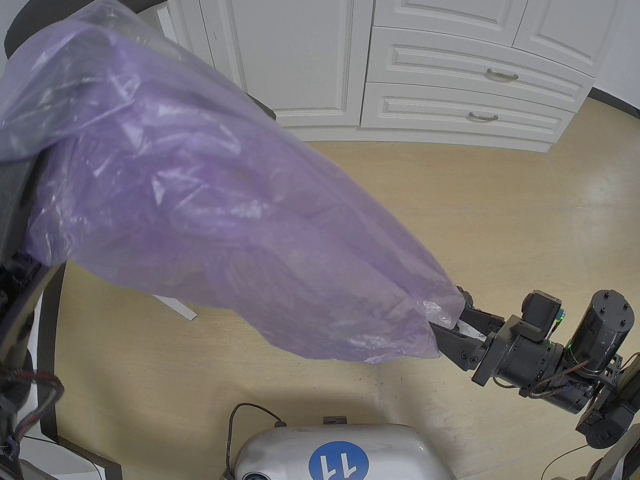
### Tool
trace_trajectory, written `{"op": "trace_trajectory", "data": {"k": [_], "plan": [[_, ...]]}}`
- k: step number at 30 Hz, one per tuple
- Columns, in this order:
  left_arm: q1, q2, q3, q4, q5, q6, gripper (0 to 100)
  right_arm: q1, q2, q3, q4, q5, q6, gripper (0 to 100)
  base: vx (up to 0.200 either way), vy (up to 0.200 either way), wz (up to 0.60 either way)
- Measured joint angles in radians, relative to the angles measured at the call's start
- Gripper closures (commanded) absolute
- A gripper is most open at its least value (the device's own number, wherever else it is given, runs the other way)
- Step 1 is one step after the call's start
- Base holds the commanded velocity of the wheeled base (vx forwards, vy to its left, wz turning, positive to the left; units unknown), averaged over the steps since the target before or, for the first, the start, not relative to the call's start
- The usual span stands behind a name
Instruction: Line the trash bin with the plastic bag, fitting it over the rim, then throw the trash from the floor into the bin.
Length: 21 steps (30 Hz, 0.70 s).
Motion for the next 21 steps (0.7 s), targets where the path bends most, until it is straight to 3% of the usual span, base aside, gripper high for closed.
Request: {"op": "trace_trajectory", "data": {"k": [11,16,21], "plan": [[-0.009,0.007,0.004,0.0,0.0,-0.003,100,-0.001,0.048,-0.004,-0.002,-0.038,0.0,0,0.0,0.0,0.0],[-0.009,0.008,0.005,0.0,0.0,-0.003,100,-0.009,0.046,-0.037,-0.003,-0.093,0.003,0,0.0,0.0,0.0],[-0.009,0.009,0.005,0.0,0.0,-0.003,100,-0.009,0.043,-0.073,-0.003,-0.116,0.045,0,0.0,0.0,0.0]]}}
